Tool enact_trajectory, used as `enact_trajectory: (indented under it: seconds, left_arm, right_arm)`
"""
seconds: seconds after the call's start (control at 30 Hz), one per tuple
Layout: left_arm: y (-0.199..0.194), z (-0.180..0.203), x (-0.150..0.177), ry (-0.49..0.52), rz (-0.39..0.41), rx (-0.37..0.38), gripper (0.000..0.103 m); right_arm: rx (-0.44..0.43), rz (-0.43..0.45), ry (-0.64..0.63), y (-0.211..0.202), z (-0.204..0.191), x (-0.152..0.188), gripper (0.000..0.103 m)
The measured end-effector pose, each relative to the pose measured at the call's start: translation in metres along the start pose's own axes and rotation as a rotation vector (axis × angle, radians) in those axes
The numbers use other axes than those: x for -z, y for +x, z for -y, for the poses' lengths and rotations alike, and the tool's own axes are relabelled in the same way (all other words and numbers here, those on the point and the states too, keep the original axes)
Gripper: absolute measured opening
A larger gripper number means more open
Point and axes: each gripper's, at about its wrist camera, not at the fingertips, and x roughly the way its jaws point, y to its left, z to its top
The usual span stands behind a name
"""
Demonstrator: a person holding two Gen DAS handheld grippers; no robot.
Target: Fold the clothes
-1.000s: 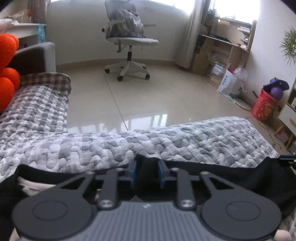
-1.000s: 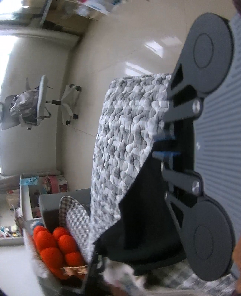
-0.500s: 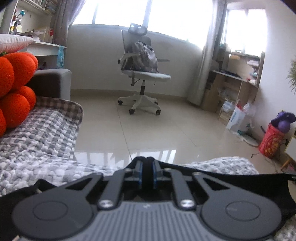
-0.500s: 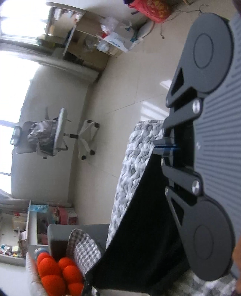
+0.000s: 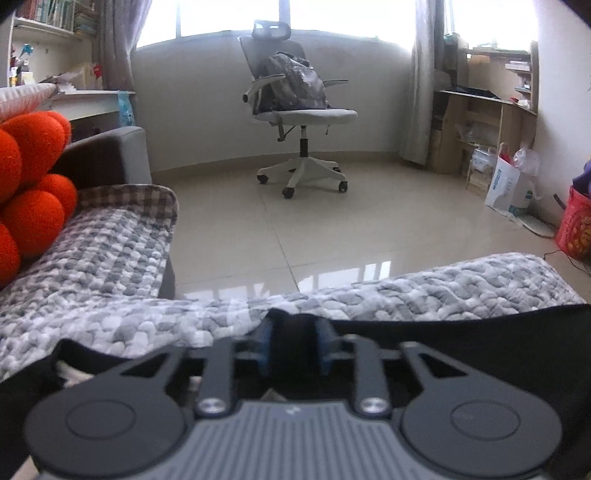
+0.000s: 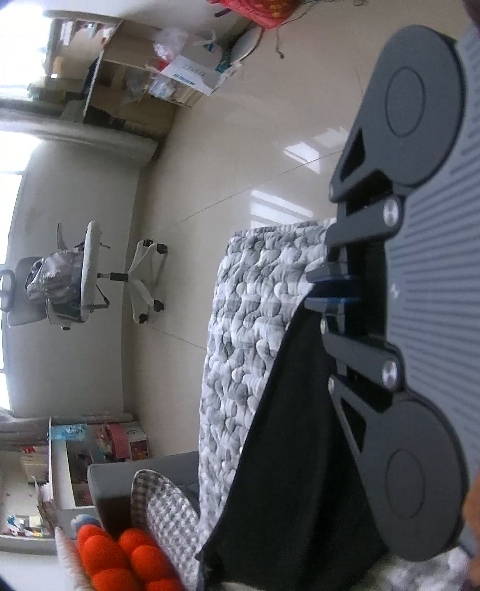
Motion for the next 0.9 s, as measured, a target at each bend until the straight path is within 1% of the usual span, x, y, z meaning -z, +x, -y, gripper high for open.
enact_trajectory:
  seconds: [0.07, 0.1, 0.13, 0.17, 0.3, 0.4, 0.53, 0.63, 0.7, 0.8, 0.9]
  left_arm:
    - [-0.011, 0.003, 0.002, -0.014, 0.007, 0.022, 0.044]
    - [-0.017, 0.005, 0.003, -0.016, 0.011, 0.033, 0.044]
    - [-0.024, 0.01, 0.005, -0.011, 0.016, 0.046, 0.044]
    - [-0.03, 0.014, 0.007, -0.003, 0.02, 0.061, 0.046]
    - [-0.051, 0.031, 0.019, 0.033, 0.017, 0.146, 0.047]
    - [-0.062, 0.045, 0.035, 0.069, -0.002, 0.177, 0.047]
    - [-0.072, 0.056, 0.06, 0.106, -0.021, 0.178, 0.048]
    - [-0.085, 0.054, 0.064, 0.108, -0.014, 0.175, 0.049]
    - [-0.093, 0.048, 0.066, 0.093, -0.024, 0.175, 0.052]
    - [-0.103, 0.037, 0.072, 0.076, -0.041, 0.155, 0.052]
    - [-0.117, 0.022, 0.08, 0.052, -0.052, 0.129, 0.052]
  right_arm:
    - [-0.022, -0.002, 0.033, -0.01, 0.003, 0.001, 0.015]
    - [-0.034, -0.002, 0.052, -0.015, 0.004, 0.002, 0.024]
    - [-0.046, -0.002, 0.071, -0.02, 0.006, 0.003, 0.038]
    - [-0.056, 0.004, 0.079, -0.025, 0.005, 0.005, 0.042]
    - [-0.101, 0.01, 0.076, -0.041, -0.004, 0.012, 0.042]
    - [-0.123, -0.004, 0.058, -0.047, -0.013, 0.018, 0.042]
    - [-0.099, -0.031, 0.027, -0.047, -0.018, 0.028, 0.043]
    - [-0.107, -0.038, 0.057, -0.055, -0.018, 0.025, 0.043]
    - [-0.122, -0.023, 0.049, -0.062, -0.023, 0.021, 0.044]
    - [-0.148, 0.001, 0.027, -0.072, -0.034, 0.01, 0.045]
    - [-0.178, 0.022, 0.003, -0.08, -0.049, -0.001, 0.048]
